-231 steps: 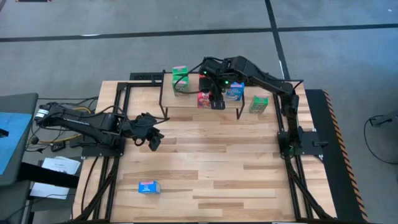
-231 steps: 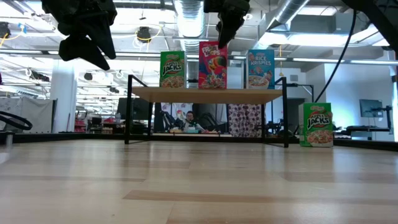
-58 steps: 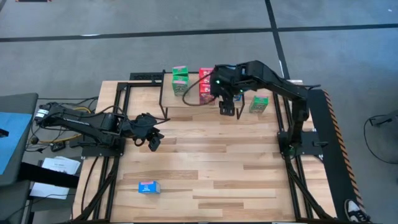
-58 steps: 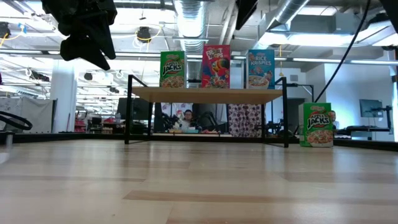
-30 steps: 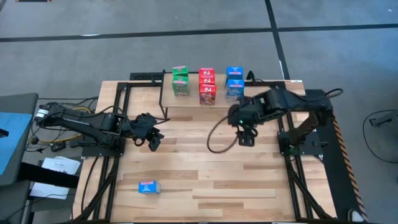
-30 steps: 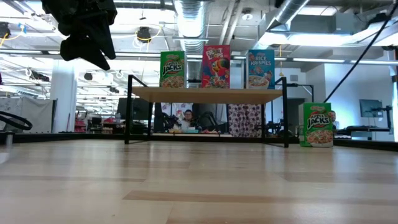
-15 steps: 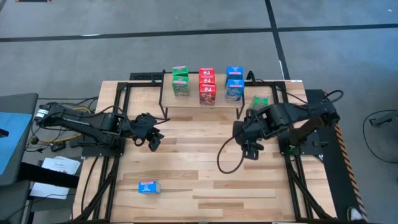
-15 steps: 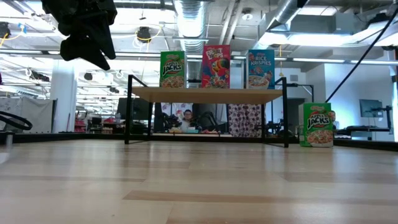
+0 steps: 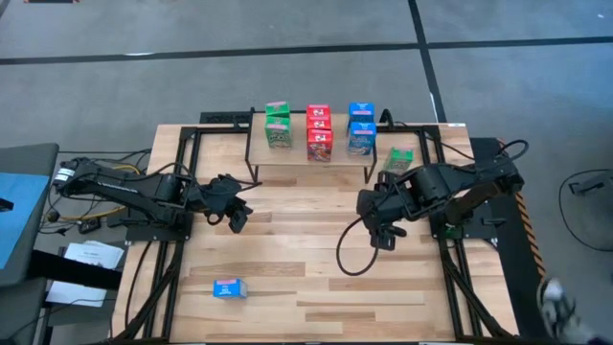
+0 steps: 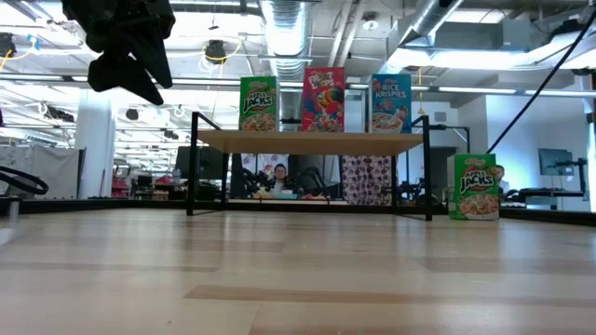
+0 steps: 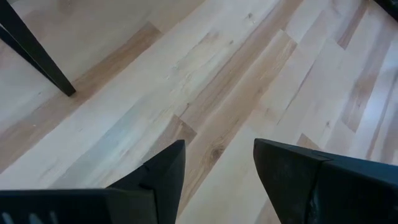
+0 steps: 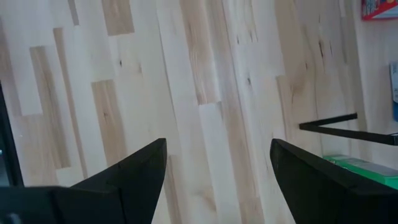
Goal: Stack cereal on shelf
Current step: Put the blue cereal box on the shelf aligned with the other blue cereal boxes
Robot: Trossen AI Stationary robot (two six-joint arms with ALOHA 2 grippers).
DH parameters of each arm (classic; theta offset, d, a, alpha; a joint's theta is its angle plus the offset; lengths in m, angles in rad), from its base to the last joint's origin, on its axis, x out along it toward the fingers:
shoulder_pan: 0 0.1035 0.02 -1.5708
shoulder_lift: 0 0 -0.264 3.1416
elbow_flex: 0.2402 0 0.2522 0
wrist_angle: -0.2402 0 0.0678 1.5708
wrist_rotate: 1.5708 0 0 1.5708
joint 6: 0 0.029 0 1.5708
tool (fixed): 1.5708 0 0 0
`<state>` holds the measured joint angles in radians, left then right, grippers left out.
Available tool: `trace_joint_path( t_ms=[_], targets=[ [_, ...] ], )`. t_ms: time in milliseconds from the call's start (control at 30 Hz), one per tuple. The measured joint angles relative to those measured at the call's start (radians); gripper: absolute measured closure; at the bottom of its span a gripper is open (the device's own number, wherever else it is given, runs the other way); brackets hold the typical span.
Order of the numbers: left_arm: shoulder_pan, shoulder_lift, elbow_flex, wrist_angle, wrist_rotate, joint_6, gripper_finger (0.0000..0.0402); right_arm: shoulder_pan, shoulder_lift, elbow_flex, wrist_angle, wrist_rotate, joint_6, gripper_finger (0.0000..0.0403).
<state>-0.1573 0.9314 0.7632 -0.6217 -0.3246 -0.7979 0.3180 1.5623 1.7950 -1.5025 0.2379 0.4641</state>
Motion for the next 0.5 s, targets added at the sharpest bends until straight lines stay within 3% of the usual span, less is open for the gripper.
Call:
trace_joint_path(
  t_ms=[200, 500],
  targets=[
    [0.0, 0.0, 0.0, -0.008, 0.154, -0.004, 0.0223, -0.001, 0.0, 0.0, 0.001, 0.0, 0.0, 0.0092],
    [-0.02, 0.0, 0.0, -0.007, 0.275, 0.036, 0.0223, 0.003, 0.0, 0.0, 0.001, 0.0, 0.008, 0.0092]
  ],
)
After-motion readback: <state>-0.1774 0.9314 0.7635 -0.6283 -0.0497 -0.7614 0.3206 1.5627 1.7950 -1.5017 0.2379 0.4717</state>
